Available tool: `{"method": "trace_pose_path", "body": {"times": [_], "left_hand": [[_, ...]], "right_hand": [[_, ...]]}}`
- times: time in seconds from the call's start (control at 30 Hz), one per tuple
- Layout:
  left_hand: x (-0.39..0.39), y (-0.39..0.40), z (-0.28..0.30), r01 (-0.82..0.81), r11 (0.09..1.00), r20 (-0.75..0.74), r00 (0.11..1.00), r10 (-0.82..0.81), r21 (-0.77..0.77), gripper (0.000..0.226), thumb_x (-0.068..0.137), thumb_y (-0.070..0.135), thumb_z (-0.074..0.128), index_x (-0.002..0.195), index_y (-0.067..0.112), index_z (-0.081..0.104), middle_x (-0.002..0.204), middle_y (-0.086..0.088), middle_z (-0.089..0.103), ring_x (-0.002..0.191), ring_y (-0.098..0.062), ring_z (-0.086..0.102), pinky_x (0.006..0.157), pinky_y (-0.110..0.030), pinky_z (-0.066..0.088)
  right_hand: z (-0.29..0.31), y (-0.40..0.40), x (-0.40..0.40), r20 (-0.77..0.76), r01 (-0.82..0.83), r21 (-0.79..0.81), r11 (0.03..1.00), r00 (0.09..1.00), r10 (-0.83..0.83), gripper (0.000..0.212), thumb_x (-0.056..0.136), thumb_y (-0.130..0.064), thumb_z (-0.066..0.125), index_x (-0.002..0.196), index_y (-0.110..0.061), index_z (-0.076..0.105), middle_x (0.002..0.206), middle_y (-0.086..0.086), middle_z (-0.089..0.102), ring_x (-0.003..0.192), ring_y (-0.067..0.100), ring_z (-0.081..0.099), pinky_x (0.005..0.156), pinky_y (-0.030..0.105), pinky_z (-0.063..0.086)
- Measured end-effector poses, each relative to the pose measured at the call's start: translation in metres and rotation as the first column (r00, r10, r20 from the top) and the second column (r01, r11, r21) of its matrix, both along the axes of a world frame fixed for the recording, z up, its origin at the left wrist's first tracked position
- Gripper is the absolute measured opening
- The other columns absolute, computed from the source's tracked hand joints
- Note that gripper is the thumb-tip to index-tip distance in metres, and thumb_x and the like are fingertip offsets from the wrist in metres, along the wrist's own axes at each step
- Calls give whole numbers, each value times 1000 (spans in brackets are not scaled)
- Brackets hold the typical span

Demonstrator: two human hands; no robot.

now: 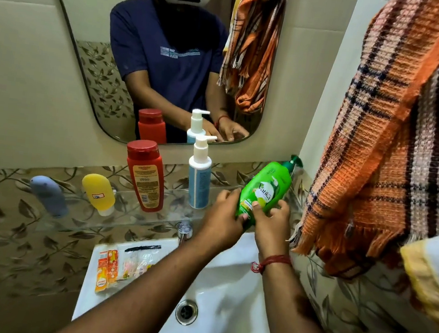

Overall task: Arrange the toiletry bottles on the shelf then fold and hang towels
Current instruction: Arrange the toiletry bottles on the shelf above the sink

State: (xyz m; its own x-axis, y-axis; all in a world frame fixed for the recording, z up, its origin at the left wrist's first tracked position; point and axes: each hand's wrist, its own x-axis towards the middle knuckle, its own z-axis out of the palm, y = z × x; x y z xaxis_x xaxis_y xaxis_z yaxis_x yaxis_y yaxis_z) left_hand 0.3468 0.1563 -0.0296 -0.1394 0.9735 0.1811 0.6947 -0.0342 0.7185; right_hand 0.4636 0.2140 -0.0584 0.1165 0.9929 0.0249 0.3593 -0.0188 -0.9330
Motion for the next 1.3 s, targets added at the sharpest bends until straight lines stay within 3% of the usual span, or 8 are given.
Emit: {"method": "trace_pose_path", "body": {"times": [0.2,0.37,0.5,0.6,0.87,1.07,1.3], "left_hand": [[1,0,-3,-101,985,202,977,71,143,68,85,7,73,144,23,43,126,3,46,114,-16,54,96,-35,51],[3,13,3,-208,956,268,952,148,209,55,85,7,74,132,23,52,115,7,50,107,-14,58,82,-17,47],[3,22,4,-220,949,311,939,144,224,52,87,1,70,134,18,53,121,1,55,114,-18,60,95,-37,55],[2,29,4,-234,947,317,935,157,220,53,88,-1,68,136,17,53,125,-3,58,117,-19,59,99,-41,53],[4,36,-4,-268,954,327,921,212,135,49,92,5,68,135,21,53,124,-1,68,115,-17,62,95,-34,53],[4,39,-6,-278,953,313,922,229,122,45,92,6,68,133,22,55,120,2,69,111,-13,63,84,-23,45],[3,40,-6,-269,958,300,926,230,97,45,92,7,67,133,21,55,122,0,69,114,-17,64,89,-27,49]], "right_hand": [[13,2,-2,50,-86,122,989,996,80,65,98,-13,60,153,-9,28,156,14,39,145,29,37,118,46,32],[19,8,-7,105,-140,151,979,987,125,65,99,-15,59,155,-14,26,157,12,38,145,29,37,118,47,32],[23,10,-10,140,-150,152,977,982,129,66,98,-17,61,154,-14,26,155,11,40,143,29,40,116,47,34],[26,8,-13,146,-148,168,975,981,123,63,98,-17,61,152,-10,29,153,13,43,142,30,41,115,46,35],[35,2,-18,178,-151,166,974,976,121,55,99,-15,57,148,-5,35,149,16,46,139,32,43,114,45,36],[43,-10,-19,173,-153,136,979,977,128,51,101,-15,54,147,-5,36,148,16,47,138,32,45,113,44,37],[72,-37,-16,206,-173,70,982,966,156,49,103,-11,50,148,0,33,150,19,44,140,33,41,115,42,33]]}}
